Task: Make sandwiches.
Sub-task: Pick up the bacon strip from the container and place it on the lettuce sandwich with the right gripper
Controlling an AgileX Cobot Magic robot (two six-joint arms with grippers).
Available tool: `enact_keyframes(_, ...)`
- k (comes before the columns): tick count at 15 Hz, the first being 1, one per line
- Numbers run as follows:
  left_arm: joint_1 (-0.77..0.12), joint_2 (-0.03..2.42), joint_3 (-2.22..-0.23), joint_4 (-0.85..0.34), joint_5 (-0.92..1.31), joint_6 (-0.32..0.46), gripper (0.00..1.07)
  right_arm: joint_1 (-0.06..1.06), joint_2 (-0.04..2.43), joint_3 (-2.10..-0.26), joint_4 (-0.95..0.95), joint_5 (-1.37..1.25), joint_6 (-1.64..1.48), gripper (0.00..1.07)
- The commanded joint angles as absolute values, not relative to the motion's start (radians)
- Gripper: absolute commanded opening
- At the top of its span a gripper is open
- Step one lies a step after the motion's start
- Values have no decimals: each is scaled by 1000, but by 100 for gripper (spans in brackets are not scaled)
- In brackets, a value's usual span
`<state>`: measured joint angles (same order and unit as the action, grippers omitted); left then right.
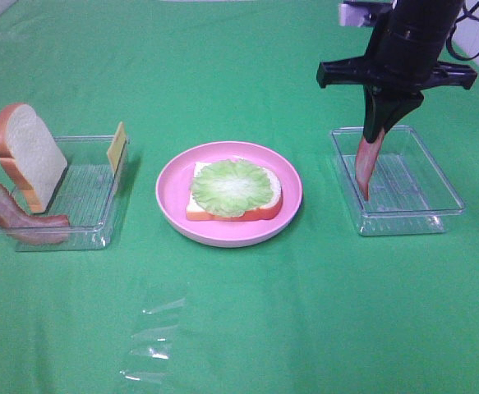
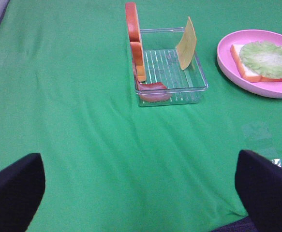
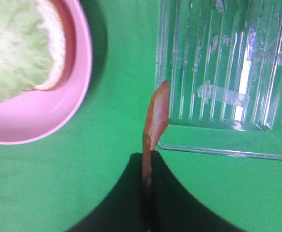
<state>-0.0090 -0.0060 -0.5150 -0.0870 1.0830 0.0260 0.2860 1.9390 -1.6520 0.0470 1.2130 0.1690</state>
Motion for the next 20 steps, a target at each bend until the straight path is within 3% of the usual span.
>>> enact_keyframes(1,-8,-21,-516,-96,1078,20,100,288,1900,-1742,227,1270,100,0)
enact_keyframes(12,-8,-21,-516,-96,1078,20,100,440,2091,-1773,706,1093,-175,0)
enact_keyframes(20,-8,-21,-516,-96,1078,20,100,451,2206,-1773,826,924,-208,0)
